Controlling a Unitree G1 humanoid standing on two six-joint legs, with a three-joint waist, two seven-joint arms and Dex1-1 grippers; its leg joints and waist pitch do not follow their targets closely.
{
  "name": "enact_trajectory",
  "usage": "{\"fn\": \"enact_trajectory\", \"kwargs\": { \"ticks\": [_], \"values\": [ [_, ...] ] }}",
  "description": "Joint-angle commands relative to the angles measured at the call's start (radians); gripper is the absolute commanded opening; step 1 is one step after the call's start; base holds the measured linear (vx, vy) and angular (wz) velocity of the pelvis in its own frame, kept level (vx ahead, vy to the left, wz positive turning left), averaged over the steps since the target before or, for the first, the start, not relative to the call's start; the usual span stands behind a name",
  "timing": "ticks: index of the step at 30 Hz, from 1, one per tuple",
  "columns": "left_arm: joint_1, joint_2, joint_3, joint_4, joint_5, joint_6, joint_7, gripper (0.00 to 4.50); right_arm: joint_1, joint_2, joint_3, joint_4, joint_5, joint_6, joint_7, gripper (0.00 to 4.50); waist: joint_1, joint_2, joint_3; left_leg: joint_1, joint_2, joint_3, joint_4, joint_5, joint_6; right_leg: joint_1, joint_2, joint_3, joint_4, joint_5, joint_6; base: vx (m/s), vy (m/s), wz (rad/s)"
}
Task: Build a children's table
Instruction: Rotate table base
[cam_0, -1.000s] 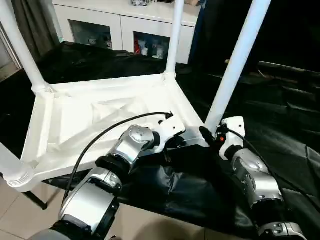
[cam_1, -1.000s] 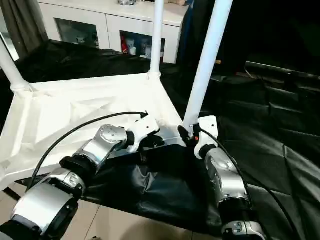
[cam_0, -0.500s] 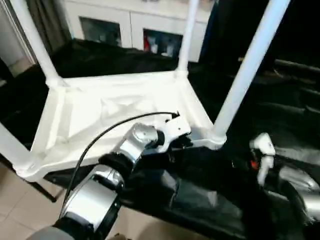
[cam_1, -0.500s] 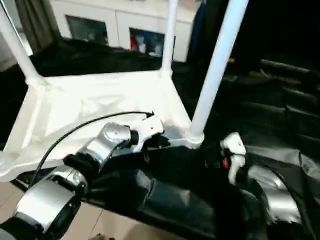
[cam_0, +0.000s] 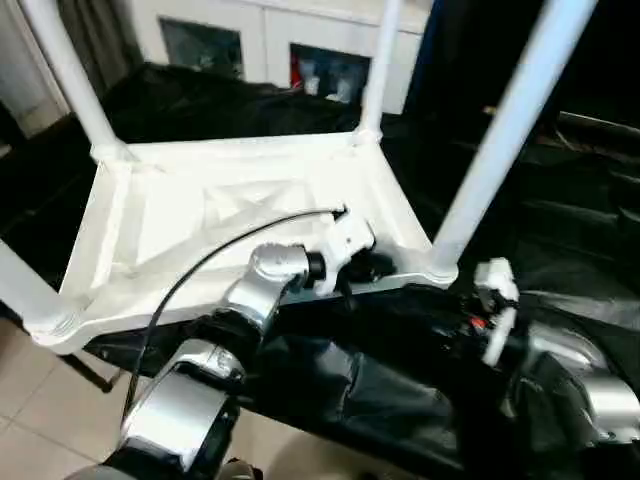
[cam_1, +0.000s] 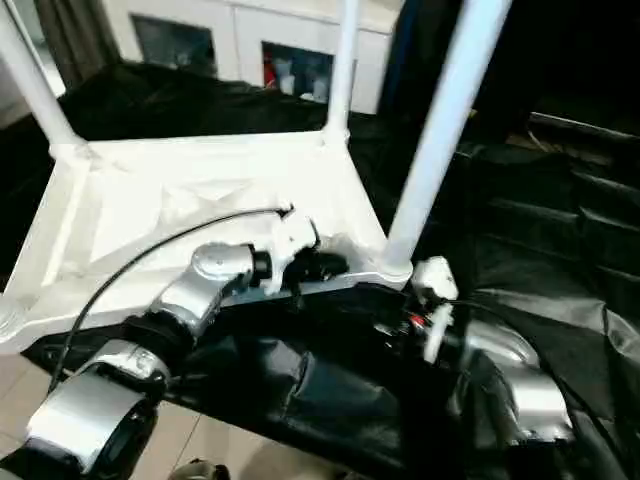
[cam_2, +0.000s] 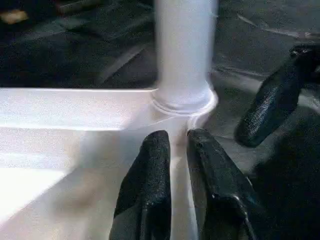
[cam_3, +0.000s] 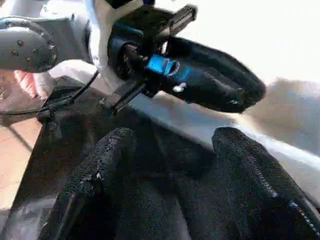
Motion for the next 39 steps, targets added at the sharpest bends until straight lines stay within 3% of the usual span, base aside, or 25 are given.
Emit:
{"fn": "enact_trajectory", "kwargs": {
  "ticks": [1,2,3,4,6,7,8,9,10,11,12,13,14,16,18,20,21,22,23,24,26,28,30,36,39],
  "values": [
    [0.036,0.055,0.042,-0.127,-0.029,0.081,-0.015,0.95,-0.035,0.047,0.007,0.031,-0.028,-0.026,-0.085,2.77,-0.002,-0.013,-0.069,0.014,0.043,-0.018,-0.062,-0.093,0.112,0.045,-0.052,0.022,-0.029,-0.022,-0.288,0.0,0.0,0.0],
    [0.038,0.058,0.043,-0.133,-0.03,0.085,-0.016,1.04,-0.037,0.051,0.006,0.035,-0.03,-0.029,-0.091,2.77,-0.002,-0.013,-0.069,0.014,0.043,-0.018,-0.062,-0.093,0.112,0.045,-0.052,0.022,-0.029,-0.022,-0.288,0.0,0.0,0.0],
    [0.063,0.081,0.052,-0.187,-0.036,0.117,-0.024,1.13,-0.059,0.08,0.0,0.071,-0.049,-0.058,-0.14,2.77,-0.005,-0.008,-0.069,0.023,0.045,-0.015,-0.058,-0.078,0.104,0.04,-0.051,0.025,-0.027,0.005,-0.302,0.0,0.0,0.0],
    [0.095,0.105,0.062,-0.254,-0.045,0.153,-0.034,1.22,-0.078,0.11,-0.009,0.1,-0.063,-0.074,-0.193,2.77,0.004,-0.029,-0.063,0.02,0.043,-0.01,-0.058,-0.08,0.1,0.043,-0.053,0.027,-0.023,0.001,-0.305,0.0,0.0,0.0],
    [0.183,0.158,0.081,-0.426,-0.069,0.251,-0.047,1.42,-0.115,0.171,-0.029,0.155,-0.08,-0.108,-0.292,2.77,0.008,-0.026,-0.063,0.021,0.046,-0.011,-0.061,-0.075,0.085,0.039,-0.057,0.029,-0.019,-0.013,-0.296,0.0,0.0,0.0],
    [0.183,0.158,0.081,-0.426,-0.069,0.251,-0.047,1.42,-0.115,0.171,-0.029,0.155,-0.08,-0.108,-0.292,2.77,0.007,-0.025,-0.058,0.021,0.044,-0.008,-0.064,-0.078,0.083,0.035,-0.052,0.03,-0.024,-0.023,-0.29,0.0,0.0,0.0],
    [0.246,0.188,0.085,-0.534,-0.085,0.314,-0.06,1.58,-0.136,0.2,-0.043,0.188,-0.083,-0.127,-0.349,2.77,0.01,-0.027,-0.062,0.027,0.048,-0.01,-0.061,-0.072,0.068,0.038,-0.052,0.029,-0.017,-0.012,-0.286,0.0,0.0,0.0],
    [0.33,0.229,0.085,-0.679,-0.108,0.404,-0.067,1.68,-0.169,0.238,-0.071,0.239,-0.081,-0.148,-0.423,2.77,0.01,-0.035,-0.058,0.026,0.046,-0.007,-0.063,-0.07,0.067,0.035,-0.049,0.029,-0.02,-0.012,-0.284,0.0,0.0,0.0],
    [0.331,0.229,0.085,-0.68,-0.108,0.404,-0.067,1.76,-0.169,0.238,-0.071,0.239,-0.081,-0.148,-0.423,2.77,0.009,-0.028,-0.055,0.027,0.048,-0.008,-0.069,-0.082,0.051,0.034,-0.048,0.029,-0.019,-0.028,-0.282,0.0,0.0,0.0],
    [0.373,0.246,0.086,-0.749,-0.121,0.45,-0.06,1.84,-0.189,0.257,-0.092,0.269,-0.077,-0.158,-0.464,2.77,0.008,-0.043,-0.053,0.027,0.045,-0.004,-0.068,-0.098,0.047,0.032,-0.042,0.028,-0.023,-0.047,-0.274,0.0,0.0,0.0],
    [0.42,0.261,0.091,-0.819,-0.133,0.497,-0.047,1.95,-0.213,0.278,-0.115,0.309,-0.072,-0.175,-0.51,2.77,0.01,-0.032,-0.052,0.032,0.046,-0.005,-0.069,-0.116,0.023,0.03,-0.043,0.031,-0.02,-0.052,-0.268,0.0,0.0,0.0],
    [0.442,0.267,0.094,-0.85,-0.139,0.519,-0.041,1.95,-0.224,0.286,-0.125,0.328,-0.07,-0.184,-0.531,2.77,0.013,-0.032,-0.05,0.034,0.044,-0.003,-0.071,-0.122,0.016,0.028,-0.039,0.031,-0.024,-0.062,-0.26,0.0,0.0,0.0],
    [0.48,0.275,0.103,-0.901,-0.145,0.55,-0.029,2.13,-0.241,0.297,-0.136,0.357,-0.07,-0.2,-0.559,2.77,0.015,-0.044,-0.047,0.035,0.042,-0.001,-0.071,-0.144,0.003,0.026,-0.035,0.031,-0.026,-0.08,-0.242,0.0,0.0,0.0],
    [0.554,0.292,0.124,-0.999,-0.154,0.602,-0.008,2.23,-0.274,0.312,-0.157,0.419,-0.087,-0.247,-0.634,2.77,0.017,-0.04,-0.045,0.029,0.044,-0.005,-0.076,-0.19,-0.022,0.028,-0.042,0.033,-0.027,-0.132,-0.219,0.0,0.0,0.0],
    [0.601,0.301,0.148,-1.067,-0.162,0.65,0.013,2.49,-0.299,0.315,-0.172,0.467,-0.095,-0.275,-0.686,2.77,0.021,-0.046,-0.044,0.039,0.041,-0.001,-0.074,-0.245,-0.047,0.018,-0.037,0.037,-0.034,-0.193,-0.18,0.0,0.0,0.0],
    [0.649,0.315,0.174,-1.132,-0.171,0.693,0.035,2.69,-0.334,0.312,-0.198,0.532,-0.099,-0.308,-0.743,2.77,0.02,-0.045,-0.041,0.036,0.037,-0.004,-0.077,-0.28,-0.056,0.016,-0.034,0.037,-0.041,-0.245,-0.153,0.0,0.0,0.0],
    [0.649,0.315,0.174,-1.132,-0.171,0.693,0.035,2.77,-0.334,0.312,-0.198,0.532,-0.099,-0.308,-0.743,2.77,0.021,-0.058,-0.041,0.034,0.037,-0.005,-0.076,-0.294,-0.058,0.015,-0.036,0.037,-0.042,-0.276,-0.14,0.0,0.0,0.0],
    [0.661,0.318,0.181,-1.15,-0.175,0.707,0.044,2.85,-0.344,0.31,-0.206,0.551,-0.1,-0.315,-0.756,2.77,0.024,-0.054,-0.041,0.037,0.037,-0.005,-0.076,-0.3,-0.059,0.013,-0.036,0.037,-0.044,-0.29,-0.131,0.0,0.0,0.0],
    [0.683,0.324,0.194,-1.174,-0.177,0.721,0.054,2.93,-0.365,0.304,-0.216,0.588,-0.106,-0.334,-0.784,2.77,0.021,-0.06,-0.041,0.037,0.039,-0.006,-0.075,-0.307,-0.066,0.01,-0.035,0.037,-0.042,-0.288,-0.128,0.0,0.0,0.0],
    [0.705,0.327,0.211,-1.191,-0.178,0.731,0.067,3.04,-0.386,0.295,-0.227,0.623,-0.11,-0.347,-0.814,2.77,0.021,-0.061,-0.041,0.027,0.037,-0.01,-0.079,-0.305,-0.07,0.017,-0.035,0.035,-0.042,-0.302,-0.118,0.0,0.0,0.0],
    [0.744,0.334,0.235,-1.22,-0.18,0.745,0.088,3.14,-0.419,0.277,-0.239,0.68,-0.121,-0.38,-0.857,2.77,0.018,-0.059,-0.043,0.029,0.038,-0.011,-0.077,-0.309,-0.078,0.014,-0.037,0.034,-0.038,-0.3,-0.122,0.0,0.0,0.0],
    [0.787,0.343,0.268,-1.243,-0.183,0.745,0.107,3.3,-0.457,0.246,-0.25,0.739,-0.135,-0.411,-0.903,2.77,0.026,-0.056,-0.043,0.039,0.034,-0.003,-0.07,-0.302,-0.073,0.004,-0.026,0.036,-0.039,-0.258,-0.115,0.0,0.0,0.0],
    [0.795,0.345,0.277,-1.249,-0.186,0.747,0.113,3.49,-0.468,0.237,-0.255,0.759,-0.139,-0.42,-0.917,2.77,0.024,-0.06,-0.043,0.029,0.033,-0.006,-0.072,-0.29,-0.07,0.014,-0.026,0.035,-0.037,-0.244,-0.116,0.0,0.0,0.0],
    [0.822,0.387,0.337,-1.272,-0.217,0.749,0.105,4.01,-0.533,0.136,-0.294,0.874,-0.15,-0.456,-0.995,2.77,0.036,-0.059,-0.051,0.03,0.03,-0.002,-0.062,-0.216,-0.058,0.018,-0.021,0.032,-0.022,-0.137,-0.131,0.0,0.0,0.0],
    [0.824,0.399,0.338,-1.277,-0.231,0.745,0.106,4.23,-0.554,0.08,-0.314,0.926,-0.154,-0.475,-1.018,2.77,0.038,-0.062,-0.053,0.022,0.026,-0.002,-0.058,-0.186,-0.05,0.026,-0.02,0.031,-0.014,-0.094,-0.14,0.0,0.0,0.0]
  ]
}}
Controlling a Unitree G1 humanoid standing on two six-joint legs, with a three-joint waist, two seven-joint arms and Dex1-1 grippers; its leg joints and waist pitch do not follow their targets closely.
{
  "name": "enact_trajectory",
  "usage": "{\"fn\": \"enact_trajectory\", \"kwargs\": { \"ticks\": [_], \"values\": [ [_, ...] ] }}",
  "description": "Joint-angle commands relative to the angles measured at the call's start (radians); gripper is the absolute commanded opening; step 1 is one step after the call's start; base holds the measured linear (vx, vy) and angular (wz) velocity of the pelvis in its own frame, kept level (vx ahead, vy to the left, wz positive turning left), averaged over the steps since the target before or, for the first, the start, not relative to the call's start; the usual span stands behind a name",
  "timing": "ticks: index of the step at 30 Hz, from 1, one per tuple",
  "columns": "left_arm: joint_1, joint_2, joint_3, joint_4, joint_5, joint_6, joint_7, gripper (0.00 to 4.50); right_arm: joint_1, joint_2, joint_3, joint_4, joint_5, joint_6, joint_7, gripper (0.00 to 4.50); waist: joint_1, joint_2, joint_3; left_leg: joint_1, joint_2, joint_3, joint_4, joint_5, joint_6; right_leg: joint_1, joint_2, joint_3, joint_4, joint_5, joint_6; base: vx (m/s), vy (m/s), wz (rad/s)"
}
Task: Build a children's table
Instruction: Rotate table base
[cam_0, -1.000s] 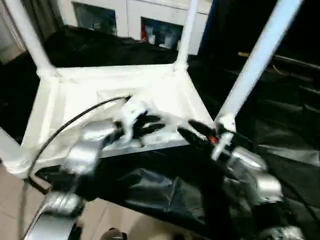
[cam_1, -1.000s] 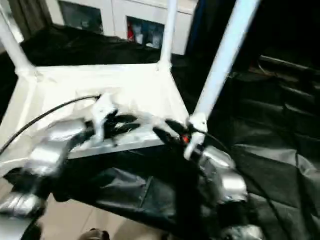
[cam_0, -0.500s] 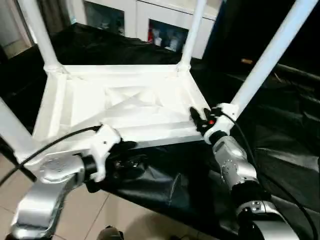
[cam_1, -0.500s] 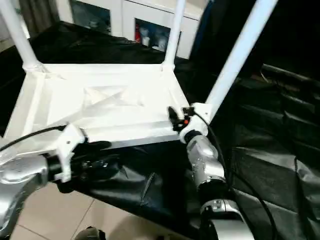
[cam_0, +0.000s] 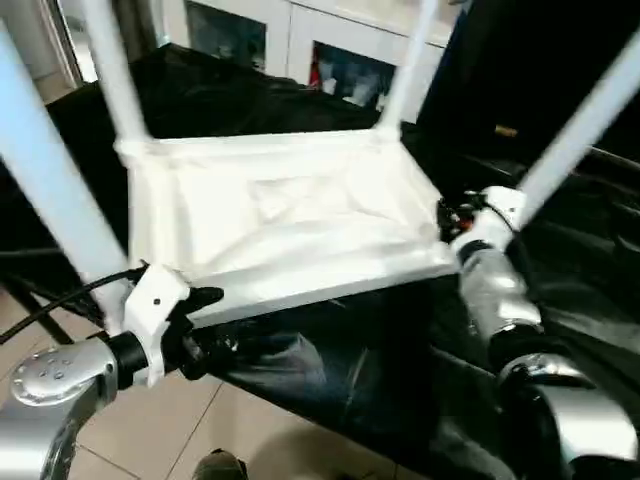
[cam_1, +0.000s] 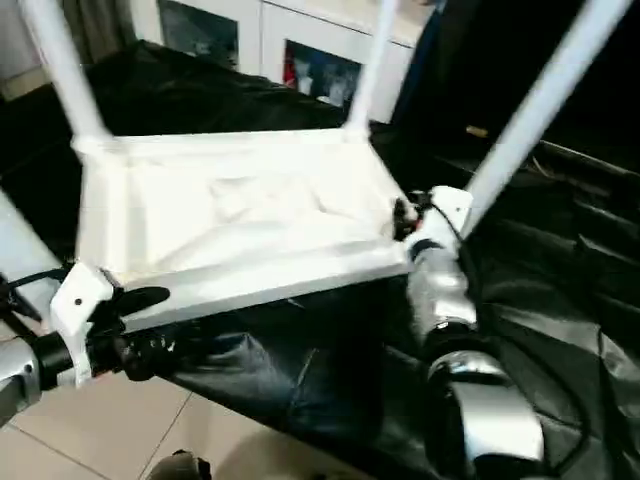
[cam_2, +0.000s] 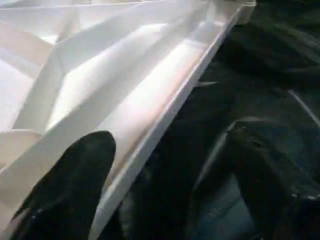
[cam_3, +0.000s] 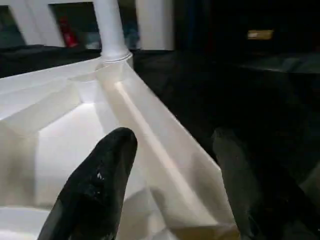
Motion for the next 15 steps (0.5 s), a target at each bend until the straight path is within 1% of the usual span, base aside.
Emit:
{"fn": "enact_trajectory", "kwargs": {
  "ticks": [1,2,3,4,7,8,9,10,11,13,14,15],
  "values": [
    [0.003,0.014,0.025,-0.01,0.0,-0.002,0.01,4.4,-0.003,-0.093,-0.071,0.031,-0.005,-0.032,-0.058,2.77,-0.008,0.023,-0.066,0.031,0.017,-0.005,-0.068,-0.194,-0.029,0.03,-0.023,0.029,-0.051,-0.08,-0.143,0.0,0.0,0.0],
    [0.0,0.014,0.022,-0.007,-0.001,-0.008,0.013,4.4,-0.006,-0.111,-0.074,0.045,-0.007,-0.037,-0.061,2.77,-0.008,0.022,-0.066,0.031,0.017,-0.005,-0.067,-0.191,-0.029,0.031,-0.023,0.029,-0.049,-0.073,-0.144,0.0,0.0,0.0],
    [-0.013,0.015,0.012,0.002,-0.003,-0.021,0.017,4.46,-0.007,-0.136,-0.08,0.058,-0.008,-0.045,-0.064,2.77,-0.004,0.024,-0.067,0.033,0.016,-0.003,-0.065,-0.186,-0.027,0.031,-0.021,0.029,-0.049,-0.061,-0.149,0.0,0.0,0.0],
    [-0.018,0.015,0.008,0.006,-0.002,-0.028,0.017,4.46,-0.005,-0.146,-0.081,0.06,-0.008,-0.047,-0.065,2.77,-0.001,0.03,-0.066,0.035,0.016,-0.003,-0.065,-0.19,-0.027,0.03,-0.021,0.029,-0.05,-0.061,-0.15,0.0,0.0,0.0],
    [-0.052,0.004,-0.006,0.022,-0.008,-0.05,0.025,4.46,0.001,-0.188,-0.079,0.077,-0.017,-0.053,-0.061,2.77,0.011,0.033,-0.064,0.042,0.016,0.0,-0.063,-0.23,-0.038,0.025,-0.017,0.029,-0.053,-0.082,-0.151,0.0,0.0,0.0],
    [-0.063,0.0,-0.01,0.029,-0.007,-0.059,0.03,4.46,0.002,-0.2,-0.079,0.085,-0.017,-0.056,-0.06,2.77,0.011,0.031,-0.063,0.038,0.016,-0.001,-0.065,-0.242,-0.041,0.027,-0.018,0.028,-0.055,-0.098,-0.148,0.0,0.0,0.0],
    [-0.079,-0.005,-0.016,0.041,-0.005,-0.073,0.035,4.46,0.004,-0.216,-0.08,0.09,-0.019,-0.058,-0.063,2.77,0.012,0.031,-0.062,0.035,0.015,-0.004,-0.066,-0.263,-0.049,0.029,-0.019,0.028,-0.058,-0.129,-0.138,0.0,0.0,0.0],
    [-0.088,-0.007,-0.022,0.048,-0.006,-0.081,0.04,4.46,0.004,-0.227,-0.08,0.097,-0.02,-0.061,-0.065,2.77,0.013,0.031,-0.063,0.036,0.015,-0.005,-0.065,-0.285,-0.055,0.027,-0.022,0.028,-0.061,-0.161,-0.131,0.0,0.0,0.0],
    [-0.101,-0.009,-0.031,0.058,-0.008,-0.089,0.041,4.46,0.006,-0.243,-0.083,0.106,-0.02,-0.061,-0.067,2.77,0.011,0.035,-0.063,0.03,0.014,-0.01,-0.067,-0.297,-0.062,0.031,-0.023,0.027,-0.061,-0.18,-0.123,0.0,0.0,0.0],
    [-0.111,-0.01,-0.044,0.063,-0.014,-0.093,0.034,4.46,0.007,-0.259,-0.09,0.118,-0.02,-0.061,-0.061,2.77,0.009,0.031,-0.064,0.032,0.014,-0.01,-0.064,-0.321,-0.064,0.029,-0.024,0.026,-0.063,-0.206,-0.121,0.0,0.0,0.0],
    [-0.111,-0.01,-0.048,0.057,-0.023,-0.088,0.026,4.46,0.007,-0.261,-0.093,0.118,-0.014,-0.058,-0.036,2.77,0.007,0.032,-0.064,0.027,0.013,-0.012,-0.064,-0.323,-0.063,0.031,-0.025,0.026,-0.062,-0.213,-0.121,0.0,0.0,0.0],
    [-0.108,-0.009,-0.051,0.053,-0.031,-0.085,0.022,4.46,0.006,-0.26,-0.096,0.12,-0.01,-0.057,-0.017,2.77,0.003,0.032,-0.064,0.027,0.014,-0.013,-0.065,-0.326,-0.062,0.03,-0.025,0.026,-0.063,-0.216,-0.121,0.0,0.0,0.0]
  ]
}}
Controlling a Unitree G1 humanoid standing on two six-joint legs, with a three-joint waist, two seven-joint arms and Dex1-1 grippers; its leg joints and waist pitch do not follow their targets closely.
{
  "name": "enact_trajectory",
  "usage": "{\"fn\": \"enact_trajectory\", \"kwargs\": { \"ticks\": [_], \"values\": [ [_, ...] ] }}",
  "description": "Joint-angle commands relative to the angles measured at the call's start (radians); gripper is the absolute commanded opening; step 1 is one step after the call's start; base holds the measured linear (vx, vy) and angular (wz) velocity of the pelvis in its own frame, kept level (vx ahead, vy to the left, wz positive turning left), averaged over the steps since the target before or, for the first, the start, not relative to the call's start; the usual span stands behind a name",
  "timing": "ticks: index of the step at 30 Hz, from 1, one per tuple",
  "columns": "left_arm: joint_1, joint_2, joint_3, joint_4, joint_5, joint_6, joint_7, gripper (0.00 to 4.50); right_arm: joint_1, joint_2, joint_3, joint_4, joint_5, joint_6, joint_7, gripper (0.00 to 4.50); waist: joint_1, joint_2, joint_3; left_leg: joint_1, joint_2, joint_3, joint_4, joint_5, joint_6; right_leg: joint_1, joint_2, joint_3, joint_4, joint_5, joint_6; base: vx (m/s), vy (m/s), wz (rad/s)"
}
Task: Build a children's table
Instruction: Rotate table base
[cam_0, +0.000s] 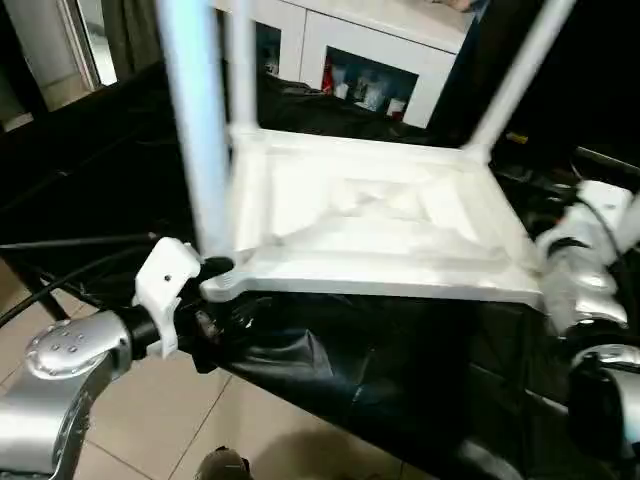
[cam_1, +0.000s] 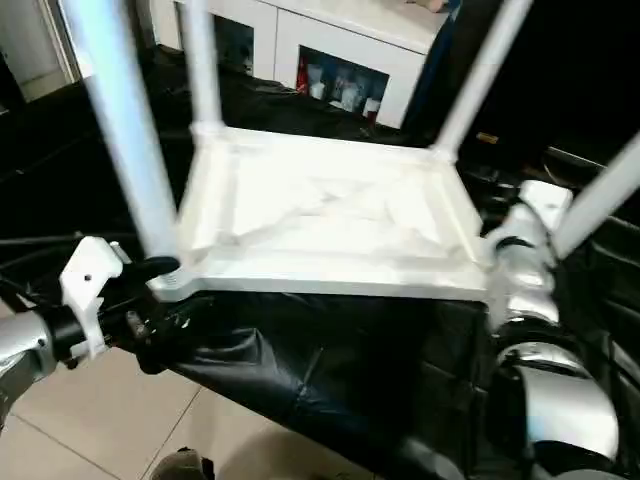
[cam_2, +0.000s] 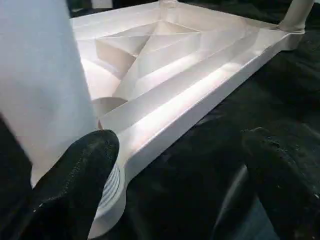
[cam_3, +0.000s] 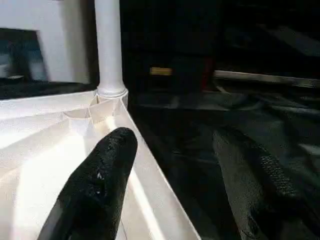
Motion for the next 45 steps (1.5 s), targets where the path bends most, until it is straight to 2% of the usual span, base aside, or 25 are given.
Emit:
{"fn": "enact_trajectory", "kwargs": {
  "ticks": [1,4,7,11,15,16,17,19,20,21,22,23,24,25,26,27,29,30,31,32,38,39,42,43,45],
  "values": [
    [0.017,0.01,-0.012,-0.024,-0.032,0.013,-0.02,4.46,0.011,-0.007,-0.006,0.009,0.001,-0.007,0.061,2.77,-0.013,0.025,-0.066,0.024,0.013,-0.01,-0.073,-0.336,-0.06,0.026,-0.024,0.025,-0.073,-0.219,-0.126,0.0,0.0,0.0],
    [0.081,0.053,0.007,-0.058,-0.074,0.04,-0.069,4.46,0.029,0.024,0.055,-0.015,-0.038,-0.029,0.156,2.77,-0.035,0.015,-0.065,0.01,0.014,-0.015,-0.075,-0.328,-0.043,0.032,-0.026,0.022,-0.074,-0.246,-0.132,0.0,0.0,0.0],
    [0.145,0.108,0.046,-0.053,-0.081,0.032,-0.102,4.46,0.077,0.061,0.093,-0.072,-0.055,-0.064,0.197,2.77,-0.048,0.011,-0.064,0.01,0.016,-0.015,-0.073,-0.314,-0.029,0.028,-0.026,0.024,-0.075,-0.26,-0.137,0.0,0.0,0.0],
    [0.157,0.121,0.105,-0.022,-0.079,0.018,-0.097,4.46,0.148,0.1,0.088,-0.156,-0.031,-0.086,0.194,2.77,-0.055,0.02,-0.063,0.018,0.019,-0.014,-0.075,-0.308,-0.024,0.022,-0.021,0.027,-0.075,-0.241,-0.145,0.0,0.0,0.0],
    [0.158,0.144,0.183,0.004,-0.121,0.024,-0.104,4.46,0.275,0.145,0.092,-0.308,-0.006,-0.138,0.242,2.77,-0.059,0.033,-0.059,0.027,0.02,-0.017,-0.08,-0.391,-0.04,0.013,-0.02,0.029,-0.081,-0.297,-0.129,0.0,0.0,0.0],
    [0.157,0.15,0.196,0.009,-0.129,0.022,-0.105,4.46,0.298,0.151,0.095,-0.335,-0.005,-0.15,0.256,2.77,-0.06,0.03,-0.058,0.028,0.02,-0.018,-0.081,-0.409,-0.041,0.012,-0.018,0.029,-0.083,-0.307,-0.124,0.0,0.0,0.0],
    [0.146,0.16,0.214,0.032,-0.135,0.007,-0.099,4.46,0.342,0.163,0.096,-0.39,0.017,-0.158,0.294,2.77,-0.058,0.04,-0.057,0.029,0.02,-0.021,-0.084,-0.42,-0.045,0.012,-0.019,0.03,-0.083,-0.309,-0.124,0.0,0.0,0.0],
    [0.084,0.158,0.244,0.099,-0.126,-0.036,-0.055,4.46,0.446,0.181,0.104,-0.514,0.056,-0.159,0.361,2.77,-0.061,0.047,-0.058,0.028,0.019,-0.024,-0.087,-0.44,-0.042,0.015,-0.018,0.031,-0.085,-0.3,-0.121,0.0,0.0,0.0],
    [0.084,0.158,0.244,0.099,-0.126,-0.036,-0.055,4.46,0.446,0.181,0.104,-0.514,0.056,-0.159,0.361,2.77,-0.061,0.047,-0.058,0.028,0.019,-0.024,-0.087,-0.44,-0.042,0.015,-0.018,0.031,-0.085,-0.3,-0.121,0.0,0.0,0.0],
    [0.001,0.123,0.234,0.165,-0.087,-0.08,0.012,4.46,0.523,0.185,0.112,-0.589,0.057,-0.155,0.366,2.77,-0.06,0.048,-0.056,0.034,0.02,-0.023,-0.088,-0.449,-0.044,0.012,-0.016,0.031,-0.092,-0.297,-0.119,0.0,0.0,0.0],
    [0.001,0.123,0.234,0.165,-0.087,-0.08,0.012,4.46,0.523,0.185,0.112,-0.589,0.057,-0.155,0.366,2.77,-0.058,0.048,-0.055,0.035,0.02,-0.023,-0.088,-0.456,-0.045,0.01,-0.017,0.031,-0.093,-0.305,-0.121,0.0,0.0,0.0],
    [-0.014,0.115,0.228,0.18,-0.082,-0.094,0.019,4.46,0.537,0.189,0.11,-0.601,0.056,-0.148,0.357,2.77,-0.058,0.061,-0.055,0.035,0.019,-0.026,-0.089,-0.459,-0.05,0.013,-0.02,0.031,-0.09,-0.309,-0.124,0.0,0.0,0.0],
    [-0.034,0.103,0.222,0.193,-0.086,-0.098,0.023,4.46,0.551,0.192,0.109,-0.611,0.049,-0.145,0.341,2.77,-0.064,0.06,-0.055,0.024,0.017,-0.03,-0.093,-0.463,-0.055,0.023,-0.024,0.029,-0.09,-0.341,-0.118,0.0,0.0,0.0],
    [-0.104,0.053,0.187,0.233,-0.101,-0.119,0.034,4.46,0.6,0.202,0.089,-0.646,0.043,-0.133,0.292,2.77,-0.066,0.07,-0.056,0.029,0.017,-0.031,-0.093,-0.469,-0.062,0.02,-0.025,0.029,-0.093,-0.36,-0.113,0.0,0.0,0.0],
    [-0.104,0.053,0.187,0.233,-0.101,-0.119,0.034,4.46,0.6,0.202,0.089,-0.646,0.043,-0.133,0.292,2.77,-0.066,0.063,-0.057,0.036,0.016,-0.028,-0.088,-0.479,-0.06,0.013,-0.024,0.03,-0.101,-0.377,-0.108,0.0,0.0,0.0],
    [-0.16,0.01,0.154,0.267,-0.123,-0.134,0.024,4.46,0.629,0.211,0.074,-0.658,0.025,-0.123,0.238,2.77,-0.064,0.074,-0.056,0.038,0.015,-0.029,-0.089,-0.483,-0.061,0.011,-0.025,0.031,-0.103,-0.38,-0.11,0.0,0.0,0.0],
    [-0.189,-0.015,0.134,0.294,-0.132,-0.149,0.016,4.46,0.639,0.213,0.067,-0.656,-0.005,-0.101,0.182,2.77,-0.067,0.071,-0.059,0.029,0.011,-0.029,-0.088,-0.469,-0.058,0.019,-0.024,0.029,-0.102,-0.37,-0.112,0.0,0.0,0.0],
    [-0.206,-0.026,0.122,0.313,-0.134,-0.157,0.014,4.46,0.64,0.217,0.059,-0.653,-0.022,-0.096,0.144,2.77,-0.068,0.081,-0.059,0.029,0.011,-0.029,-0.088,-0.462,-0.058,0.02,-0.025,0.03,-0.099,-0.364,-0.113,0.0,0.0,0.0],
    [-0.22,-0.036,0.112,0.329,-0.135,-0.161,0.015,4.46,0.638,0.222,0.048,-0.651,-0.023,-0.091,0.121,2.77,-0.073,0.073,-0.061,0.025,0.009,-0.028,-0.086,-0.448,-0.053,0.023,-0.023,0.028,-0.099,-0.364,-0.109,0.0,0.0,0.0],
    [-0.241,-0.052,0.099,0.358,-0.13,-0.178,0.019,4.46,0.639,0.229,0.038,-0.664,-0.02,-0.066,0.09,2.77,-0.076,0.083,-0.061,0.023,0.007,-0.027,-0.085,-0.431,-0.047,0.023,-0.024,0.029,-0.099,-0.362,-0.107,0.0,0.0,0.0],
    [-0.286,-0.108,0.043,0.395,-0.14,-0.187,-0.012,4.46,0.619,0.24,0.05,-0.689,-0.07,0.005,-0.014,2.77,-0.083,0.086,-0.067,0.023,0.01,-0.023,-0.081,-0.384,-0.035,0.022,-0.022,0.028,-0.094,-0.306,-0.121,0.0,0.0,0.0],
    [-0.275,-0.108,0.021,0.353,-0.185,-0.145,-0.058,4.46,0.583,0.238,0.068,-0.652,-0.083,0.037,-0.027,2.77,-0.086,0.07,-0.068,0.023,0.011,-0.02,-0.079,-0.373,-0.029,0.023,-0.02,0.029,-0.092,-0.287,-0.128,0.0,0.0,0.0],
    [-0.255,-0.094,-0.005,0.286,-0.267,-0.07,-0.118,4.46,0.528,0.234,0.086,-0.591,-0.093,0.071,-0.028,2.77,-0.086,0.082,-0.068,0.023,0.012,-0.018,-0.079,-0.335,-0.024,0.025,-0.019,0.029,-0.083,-0.229,-0.154,0.0,0.0,0.0],
    [-0.245,-0.081,-0.025,0.235,-0.335,-0.01,-0.162,4.46,0.476,0.23,0.097,-0.541,-0.098,0.103,-0.019,2.77,-0.088,0.055,-0.07,0.023,0.013,-0.013,-0.076,-0.333,-0.02,0.025,-0.02,0.028,-0.082,-0.234,-0.156,0.0,0.0,0.0],
    [-0.25,-0.079,-0.047,0.187,-0.409,0.05,-0.198,4.46,0.413,0.224,0.109,-0.489,-0.107,0.142,-0.002,2.77,-0.084,0.068,-0.07,0.019,0.01,-0.015,-0.076,-0.285,-0.017,0.031,-0.023,0.028,-0.075,-0.233,-0.169,0.0,0.0,0.0]
  ]
}}
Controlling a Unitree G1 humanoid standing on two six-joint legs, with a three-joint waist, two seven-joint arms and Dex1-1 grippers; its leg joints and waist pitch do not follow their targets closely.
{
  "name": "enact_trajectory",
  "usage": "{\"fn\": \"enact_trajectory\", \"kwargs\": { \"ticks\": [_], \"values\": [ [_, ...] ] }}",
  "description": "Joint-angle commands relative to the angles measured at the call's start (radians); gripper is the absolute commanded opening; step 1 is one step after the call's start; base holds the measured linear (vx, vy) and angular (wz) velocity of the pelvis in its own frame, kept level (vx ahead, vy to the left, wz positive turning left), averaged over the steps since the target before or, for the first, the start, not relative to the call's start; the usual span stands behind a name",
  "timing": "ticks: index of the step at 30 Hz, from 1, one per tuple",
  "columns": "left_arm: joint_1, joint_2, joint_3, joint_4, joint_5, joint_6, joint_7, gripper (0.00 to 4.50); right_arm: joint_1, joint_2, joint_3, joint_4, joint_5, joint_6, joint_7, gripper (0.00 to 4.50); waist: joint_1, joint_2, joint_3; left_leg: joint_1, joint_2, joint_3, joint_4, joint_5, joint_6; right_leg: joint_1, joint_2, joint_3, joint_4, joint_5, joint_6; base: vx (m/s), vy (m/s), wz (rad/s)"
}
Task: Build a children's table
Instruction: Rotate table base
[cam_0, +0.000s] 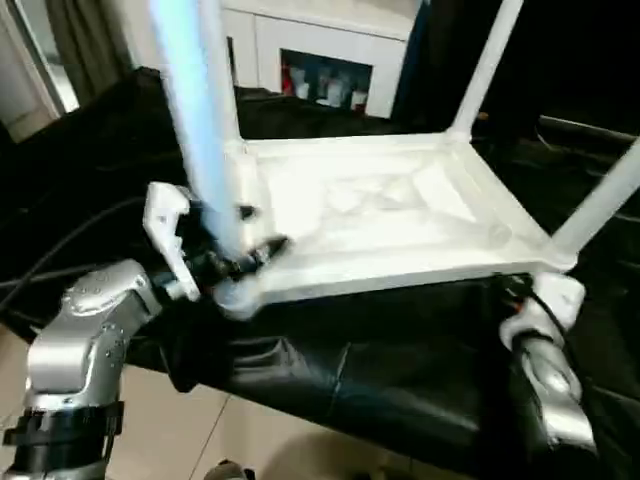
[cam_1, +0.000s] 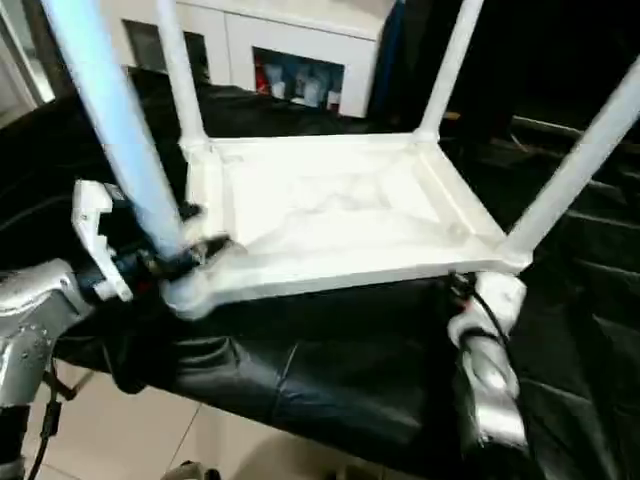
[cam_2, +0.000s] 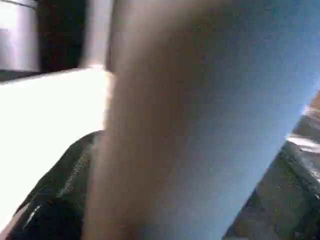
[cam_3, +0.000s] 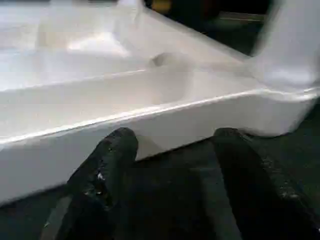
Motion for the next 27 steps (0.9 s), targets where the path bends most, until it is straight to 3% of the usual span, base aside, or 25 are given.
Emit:
{"fn": "enact_trajectory", "kwargs": {
  "ticks": [1,2,3,5,6,8,12,15,16,17,21,24,26,27],
  "values": [
    [-0.012,-0.008,-0.05,-0.071,-0.083,0.055,-0.054,4.46,-0.044,-0.005,0.024,0.032,-0.019,0.041,0.019,2.77,0.0,0.003,-0.062,0.019,0.011,-0.004,-0.073,-0.273,-0.018,0.03,-0.025,0.028,-0.072,-0.208,-0.169,0.0,0.0,0.0],
    [-0.021,-0.014,-0.059,-0.08,-0.099,0.067,-0.061,4.46,-0.064,-0.007,0.03,0.05,-0.025,0.053,0.028,2.77,0.0,0.003,-0.062,0.019,0.011,-0.004,-0.073,-0.273,-0.018,0.03,-0.025,0.028,-0.072,-0.208,-0.169,0.0,0.0,0.0],
    [-0.037,-0.026,-0.078,-0.089,-0.117,0.076,-0.071,4.46,-0.091,-0.01,0.04,0.077,-0.039,0.06,0.033,2.77,0.0,-0.007,-0.062,0.016,0.011,-0.003,-0.072,-0.259,-0.018,0.035,-0.027,0.028,-0.071,-0.206,-0.162,0.0,0.0,0.0],
    [-0.059,-0.044,-0.101,-0.096,-0.135,0.088,-0.079,4.46,-0.122,-0.012,0.052,0.11,-0.052,0.07,0.043,2.77,-0.002,-0.011,-0.061,0.015,0.01,-0.002,-0.071,-0.257,-0.02,0.035,-0.027,0.029,-0.073,-0.22,-0.156,0.0,0.0,0.0],
    [-0.087,-0.073,-0.122,-0.095,-0.149,0.098,-0.083,4.46,-0.153,-0.011,0.066,0.14,-0.062,0.076,0.059,2.77,-0.003,-0.02,-0.062,0.018,0.011,0.0,-0.069,-0.248,-0.02,0.035,-0.029,0.03,-0.075,-0.231,-0.15,0.0,0.0,0.0],
    [-0.095,-0.08,-0.128,-0.096,-0.154,0.102,-0.082,4.46,-0.163,-0.012,0.071,0.152,-0.064,0.071,0.06,2.77,-0.001,-0.018,-0.062,0.019,0.012,0.0,-0.067,-0.25,-0.022,0.034,-0.029,0.031,-0.076,-0.24,-0.144,0.0,0.0,0.0],
    [-0.162,-0.153,-0.189,-0.065,-0.171,0.12,-0.074,4.46,-0.219,0.01,0.099,0.198,-0.074,0.081,0.1,2.77,-0.003,-0.024,-0.063,0.014,0.012,0.0,-0.066,-0.228,-0.028,0.038,-0.028,0.031,-0.073,-0.221,-0.139,0.0,0.0,0.0],
    [-0.192,-0.183,-0.242,-0.034,-0.14,0.098,-0.09,4.46,-0.244,0.025,0.115,0.221,-0.083,0.082,0.122,2.77,-0.007,-0.029,-0.065,0.012,0.012,-0.001,-0.066,-0.224,-0.027,0.04,-0.028,0.03,-0.073,-0.207,-0.138,0.0,0.0,0.0],
    [-0.227,-0.212,-0.29,0.0,-0.125,0.088,-0.109,4.46,-0.274,0.043,0.134,0.253,-0.097,0.081,0.146,2.77,-0.008,-0.024,-0.066,0.013,0.012,-0.002,-0.066,-0.222,-0.027,0.04,-0.027,0.03,-0.071,-0.199,-0.14,0.0,0.0,0.0],
    [-0.227,-0.212,-0.29,0.0,-0.125,0.088,-0.109,4.46,-0.274,0.043,0.134,0.253,-0.097,0.081,0.146,2.77,-0.01,-0.026,-0.068,0.017,0.012,-0.001,-0.065,-0.229,-0.027,0.037,-0.027,0.029,-0.073,-0.203,-0.147,0.0,0.0,0.0],
    [-0.281,-0.28,-0.352,0.068,-0.093,0.059,-0.115,4.46,-0.312,0.069,0.163,0.297,-0.113,0.073,0.183,2.77,-0.018,-0.031,-0.07,0.01,0.012,-0.002,-0.063,-0.199,-0.017,0.047,-0.029,0.029,-0.066,-0.13,-0.173,0.0,0.0,0.0],
    [-0.317,-0.38,-0.406,0.161,-0.013,-0.025,-0.045,4.46,-0.335,0.091,0.171,0.327,-0.12,0.068,0.199,2.77,-0.021,-0.033,-0.07,0.008,0.013,-0.001,-0.062,-0.181,0.003,0.05,-0.029,0.03,-0.065,-0.09,-0.189,0.0,0.0,0.0],
    [-0.326,-0.398,-0.421,0.19,0.013,-0.057,-0.035,4.46,-0.341,0.094,0.174,0.335,-0.123,0.066,0.201,2.77,-0.019,-0.034,-0.071,0.011,0.013,-0.001,-0.059,-0.188,0.013,0.051,-0.031,0.029,-0.066,-0.091,-0.197,0.0,0.0,0.0],
    [-0.357,-0.431,-0.431,0.269,0.073,-0.123,0.009,4.46,-0.349,0.096,0.185,0.347,-0.135,0.058,0.217,2.77,-0.02,-0.035,-0.07,0.009,0.013,-0.003,-0.06,-0.201,0.019,0.051,-0.031,0.028,-0.073,-0.123,-0.188,0.0,0.0,0.0]
  ]
}}
